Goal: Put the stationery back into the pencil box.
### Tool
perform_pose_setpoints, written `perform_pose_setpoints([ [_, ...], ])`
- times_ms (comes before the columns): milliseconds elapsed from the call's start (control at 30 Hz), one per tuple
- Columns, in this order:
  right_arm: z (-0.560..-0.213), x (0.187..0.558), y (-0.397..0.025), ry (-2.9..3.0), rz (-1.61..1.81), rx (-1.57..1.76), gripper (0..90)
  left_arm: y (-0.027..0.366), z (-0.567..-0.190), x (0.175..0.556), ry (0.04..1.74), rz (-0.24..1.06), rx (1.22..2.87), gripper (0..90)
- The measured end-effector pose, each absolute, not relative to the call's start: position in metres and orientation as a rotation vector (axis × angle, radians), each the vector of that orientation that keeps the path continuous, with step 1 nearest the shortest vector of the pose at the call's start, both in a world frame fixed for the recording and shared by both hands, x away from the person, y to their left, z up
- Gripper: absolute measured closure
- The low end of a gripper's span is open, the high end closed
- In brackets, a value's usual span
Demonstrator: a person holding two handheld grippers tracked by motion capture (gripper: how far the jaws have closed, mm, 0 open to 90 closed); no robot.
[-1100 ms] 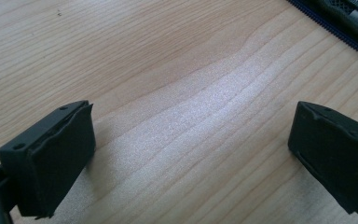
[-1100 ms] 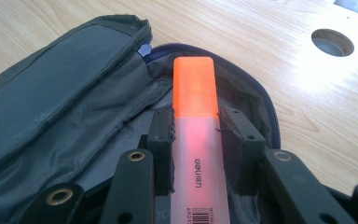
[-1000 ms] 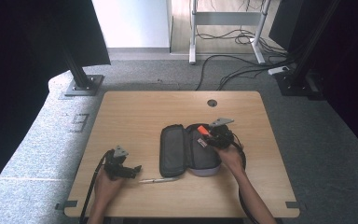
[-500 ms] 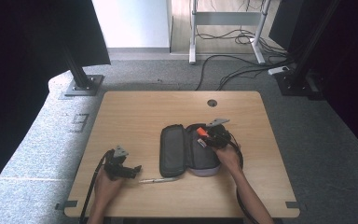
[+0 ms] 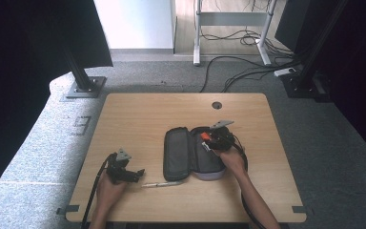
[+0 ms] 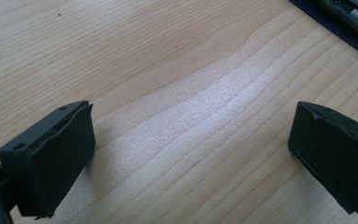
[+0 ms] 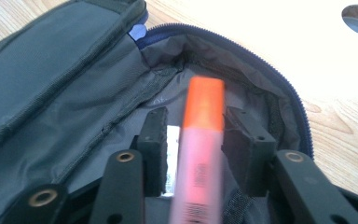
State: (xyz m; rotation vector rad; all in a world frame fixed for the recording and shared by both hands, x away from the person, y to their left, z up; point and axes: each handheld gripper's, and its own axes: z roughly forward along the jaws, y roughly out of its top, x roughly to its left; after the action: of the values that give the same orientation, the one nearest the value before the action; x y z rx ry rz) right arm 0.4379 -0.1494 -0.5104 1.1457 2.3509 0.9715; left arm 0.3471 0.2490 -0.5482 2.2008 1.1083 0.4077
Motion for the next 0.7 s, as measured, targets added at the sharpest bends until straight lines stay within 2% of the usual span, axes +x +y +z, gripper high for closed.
perform_pose_setpoints([
  [100, -0.505, 0.435, -0.151, 2.351, 0.982, 1.138, 49.5, 0.249, -0.548, 0.347, 1.108, 0.408, 2.201, 0.5],
  [133, -0.505, 0.435, -0.151, 2.351, 0.982, 1.138, 49.5, 0.249, -0.548, 0.347, 1.108, 0.408, 2.201, 0.5],
  [167, -0.503, 0.433, -0.152, 2.356, 0.988, 1.131, 45.0, 0.249, -0.548, 0.347, 1.108, 0.408, 2.201, 0.5],
  [233, -0.501, 0.431, -0.153, 2.361, 0.992, 1.123, 42.9, 0.249, -0.548, 0.347, 1.108, 0.408, 2.201, 0.5],
  [267, -0.499, 0.429, -0.154, 2.365, 0.993, 1.113, 38.6, 0.249, -0.548, 0.347, 1.108, 0.408, 2.201, 0.5],
  [700, -0.490, 0.411, -0.163, 2.393, 1.020, 1.103, 23.2, 0.249, -0.548, 0.347, 1.108, 0.409, 2.201, 0.4],
])
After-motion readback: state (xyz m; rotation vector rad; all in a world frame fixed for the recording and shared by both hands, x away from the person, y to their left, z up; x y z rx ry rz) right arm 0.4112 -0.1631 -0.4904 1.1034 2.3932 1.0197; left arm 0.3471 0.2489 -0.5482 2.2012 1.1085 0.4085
